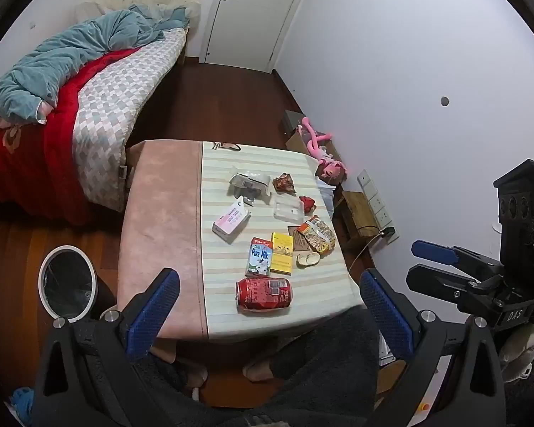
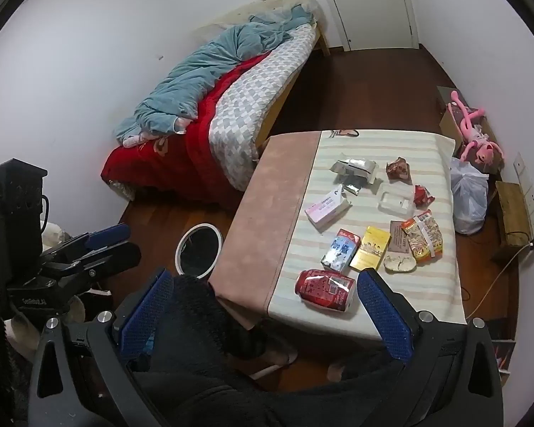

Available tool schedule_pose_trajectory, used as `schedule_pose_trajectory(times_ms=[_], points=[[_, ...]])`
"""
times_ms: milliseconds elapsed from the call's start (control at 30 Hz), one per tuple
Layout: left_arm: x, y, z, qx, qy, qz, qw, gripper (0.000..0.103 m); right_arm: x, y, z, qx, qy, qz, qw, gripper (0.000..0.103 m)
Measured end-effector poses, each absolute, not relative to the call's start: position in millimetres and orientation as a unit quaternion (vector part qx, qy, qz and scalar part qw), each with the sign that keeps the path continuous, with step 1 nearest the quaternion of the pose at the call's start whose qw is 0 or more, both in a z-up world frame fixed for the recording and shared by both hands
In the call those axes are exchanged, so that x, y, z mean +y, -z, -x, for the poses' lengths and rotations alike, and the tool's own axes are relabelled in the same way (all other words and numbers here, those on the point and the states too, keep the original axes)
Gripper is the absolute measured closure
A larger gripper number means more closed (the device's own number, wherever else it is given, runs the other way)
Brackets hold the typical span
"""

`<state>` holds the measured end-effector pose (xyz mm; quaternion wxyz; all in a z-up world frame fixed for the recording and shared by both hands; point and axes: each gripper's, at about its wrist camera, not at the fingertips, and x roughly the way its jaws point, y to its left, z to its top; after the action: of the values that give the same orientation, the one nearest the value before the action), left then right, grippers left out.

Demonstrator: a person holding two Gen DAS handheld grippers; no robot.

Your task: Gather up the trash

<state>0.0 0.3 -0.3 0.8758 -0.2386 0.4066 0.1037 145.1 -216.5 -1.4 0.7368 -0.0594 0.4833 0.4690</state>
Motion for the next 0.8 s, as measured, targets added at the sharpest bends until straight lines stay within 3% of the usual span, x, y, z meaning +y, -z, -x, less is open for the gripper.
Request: schedule_pose_trajectory(times_ms=[800], points=[[-4.5, -0.7, -5.6, 0.407, -0.098, 0.233, 0.878, 0.0, -212.6, -2.4, -142.7, 0.483, -0.48, 0.062, 0.729, 0.0]])
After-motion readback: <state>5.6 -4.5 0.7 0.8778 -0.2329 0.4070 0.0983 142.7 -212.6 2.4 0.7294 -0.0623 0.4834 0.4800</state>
